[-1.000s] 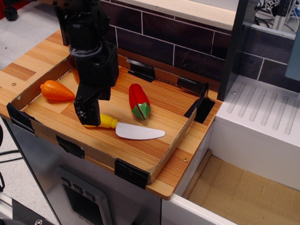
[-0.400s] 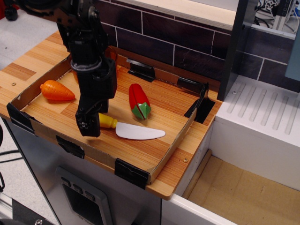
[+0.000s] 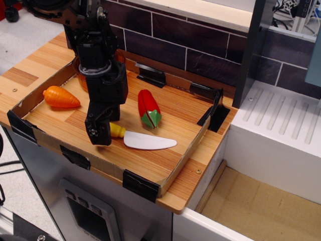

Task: Put knife in pot

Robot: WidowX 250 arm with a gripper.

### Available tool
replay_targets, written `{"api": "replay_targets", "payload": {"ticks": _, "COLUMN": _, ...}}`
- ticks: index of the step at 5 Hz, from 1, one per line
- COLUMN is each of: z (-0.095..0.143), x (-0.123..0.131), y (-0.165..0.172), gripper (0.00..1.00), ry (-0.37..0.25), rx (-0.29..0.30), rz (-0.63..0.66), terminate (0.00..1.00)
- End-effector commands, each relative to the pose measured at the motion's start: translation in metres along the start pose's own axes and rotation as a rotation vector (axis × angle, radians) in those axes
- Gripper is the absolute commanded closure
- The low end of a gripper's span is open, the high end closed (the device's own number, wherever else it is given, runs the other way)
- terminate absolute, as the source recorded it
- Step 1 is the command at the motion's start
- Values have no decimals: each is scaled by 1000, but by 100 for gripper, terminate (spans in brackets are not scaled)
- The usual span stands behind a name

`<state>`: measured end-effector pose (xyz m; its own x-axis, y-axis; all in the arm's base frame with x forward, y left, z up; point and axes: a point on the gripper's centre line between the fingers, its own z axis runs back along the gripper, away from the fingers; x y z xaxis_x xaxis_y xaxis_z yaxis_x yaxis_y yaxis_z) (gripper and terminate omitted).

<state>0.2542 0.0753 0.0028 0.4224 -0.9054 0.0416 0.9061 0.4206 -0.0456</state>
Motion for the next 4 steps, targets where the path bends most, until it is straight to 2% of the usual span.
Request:
{"api": "replay_targets", "payload": {"ticks": 1, "z": 14, "x": -10, "y": 12, "gripper": 100, "ry": -23, "rx": -21, "rz": -9, "terminate": 0}}
{"api": "replay_targets", "payload": {"ticks": 2, "z": 16, "x": -9, "y": 11, "gripper": 100, "ry": -16, "rx": -23, "rz": -40, "terminate": 0}}
{"api": "replay_targets", "payload": {"ticks": 4, "z": 23, "x": -3, "y": 8, "gripper": 100, "ry": 4, "rx": -75, "rz": -216, "terminate": 0}}
